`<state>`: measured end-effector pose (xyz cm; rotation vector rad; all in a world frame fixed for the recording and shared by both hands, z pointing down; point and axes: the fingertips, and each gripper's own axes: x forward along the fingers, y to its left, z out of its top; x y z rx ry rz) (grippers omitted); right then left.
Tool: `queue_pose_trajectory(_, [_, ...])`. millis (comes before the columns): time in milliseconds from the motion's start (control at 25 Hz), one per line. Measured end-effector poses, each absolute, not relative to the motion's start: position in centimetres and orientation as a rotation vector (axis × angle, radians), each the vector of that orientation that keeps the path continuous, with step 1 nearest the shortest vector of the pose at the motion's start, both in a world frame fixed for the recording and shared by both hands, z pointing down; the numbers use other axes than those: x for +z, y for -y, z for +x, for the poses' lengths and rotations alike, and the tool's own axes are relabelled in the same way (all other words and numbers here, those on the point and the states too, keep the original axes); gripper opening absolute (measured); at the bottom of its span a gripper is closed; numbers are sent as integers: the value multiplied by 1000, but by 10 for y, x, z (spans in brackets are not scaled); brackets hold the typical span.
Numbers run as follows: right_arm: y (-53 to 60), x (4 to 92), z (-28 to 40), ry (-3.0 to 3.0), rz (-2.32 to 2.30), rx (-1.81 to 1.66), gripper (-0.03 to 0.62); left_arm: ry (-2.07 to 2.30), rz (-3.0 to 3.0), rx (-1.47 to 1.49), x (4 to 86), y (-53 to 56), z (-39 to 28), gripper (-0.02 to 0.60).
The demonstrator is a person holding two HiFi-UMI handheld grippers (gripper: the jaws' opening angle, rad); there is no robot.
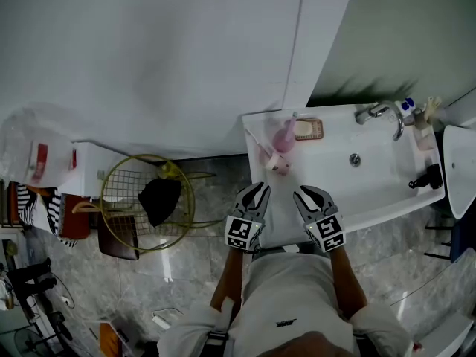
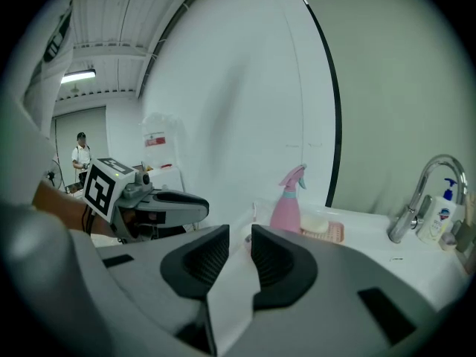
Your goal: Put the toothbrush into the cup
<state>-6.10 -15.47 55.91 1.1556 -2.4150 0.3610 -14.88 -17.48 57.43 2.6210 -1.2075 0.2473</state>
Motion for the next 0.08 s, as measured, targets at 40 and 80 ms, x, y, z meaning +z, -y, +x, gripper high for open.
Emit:
queue_pose_trajectory(40, [153, 559, -62, 2412, 1155, 361, 106, 1210, 2617, 250, 575, 173, -152, 48])
queue_pose_trajectory(80, [152, 558, -64, 2408, 1154, 362, 106, 1213, 2614, 252, 576, 171, -156, 48])
